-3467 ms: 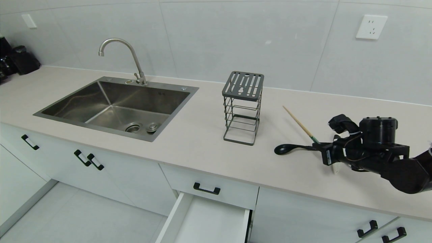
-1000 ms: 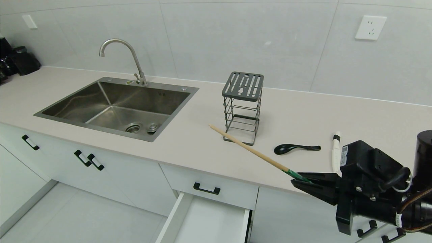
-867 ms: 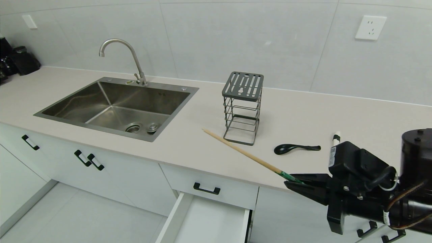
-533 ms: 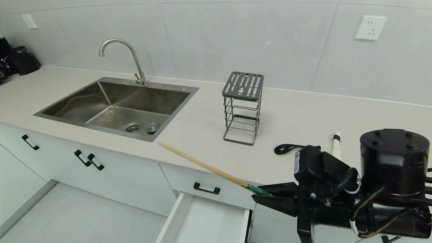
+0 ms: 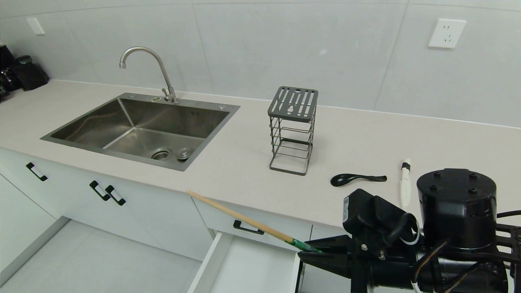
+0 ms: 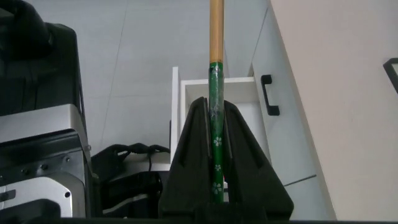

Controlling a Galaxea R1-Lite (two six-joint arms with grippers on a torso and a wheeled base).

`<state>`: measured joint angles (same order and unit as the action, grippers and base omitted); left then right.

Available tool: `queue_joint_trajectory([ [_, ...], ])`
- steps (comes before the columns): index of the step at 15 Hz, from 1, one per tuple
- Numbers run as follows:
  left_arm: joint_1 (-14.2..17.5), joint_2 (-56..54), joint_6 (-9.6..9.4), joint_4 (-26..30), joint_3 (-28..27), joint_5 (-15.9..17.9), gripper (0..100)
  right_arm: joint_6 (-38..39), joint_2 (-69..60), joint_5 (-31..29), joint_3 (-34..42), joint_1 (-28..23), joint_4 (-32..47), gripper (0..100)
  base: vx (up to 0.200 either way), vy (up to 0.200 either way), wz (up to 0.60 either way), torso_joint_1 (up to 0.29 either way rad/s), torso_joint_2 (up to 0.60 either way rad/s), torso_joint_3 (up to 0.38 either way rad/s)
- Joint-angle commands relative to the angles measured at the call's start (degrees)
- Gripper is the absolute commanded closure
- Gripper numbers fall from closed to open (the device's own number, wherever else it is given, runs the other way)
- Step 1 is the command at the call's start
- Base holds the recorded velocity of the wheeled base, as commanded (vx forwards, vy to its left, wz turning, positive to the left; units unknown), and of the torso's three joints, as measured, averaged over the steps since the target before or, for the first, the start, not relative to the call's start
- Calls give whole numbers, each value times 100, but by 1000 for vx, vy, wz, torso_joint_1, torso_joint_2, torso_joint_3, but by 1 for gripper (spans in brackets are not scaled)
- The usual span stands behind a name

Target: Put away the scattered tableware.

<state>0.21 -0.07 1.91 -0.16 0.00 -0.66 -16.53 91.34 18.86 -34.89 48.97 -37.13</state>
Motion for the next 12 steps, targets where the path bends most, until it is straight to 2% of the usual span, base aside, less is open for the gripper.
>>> queue_joint_trajectory([
  [1, 6, 7, 2, -2, 0, -4, 0, -70, -3, 13, 17, -81, 22, 100, 0, 0, 0, 0, 0, 0],
  [5, -3, 7, 2, -2, 0, -4, 0, -843, 94, -49, 61, -89, 224, 100, 0, 0, 0, 0, 0, 0],
  [9, -3, 7, 2, -2, 0, -4, 0, -711, 323, -972, -62, 333, 277, 100, 0, 0, 0, 0, 0, 0],
  [12, 6, 7, 2, -2, 0, -4, 0, -685, 402, -1235, -317, 500, 277, 100, 0, 0, 0, -15, 24, 14],
])
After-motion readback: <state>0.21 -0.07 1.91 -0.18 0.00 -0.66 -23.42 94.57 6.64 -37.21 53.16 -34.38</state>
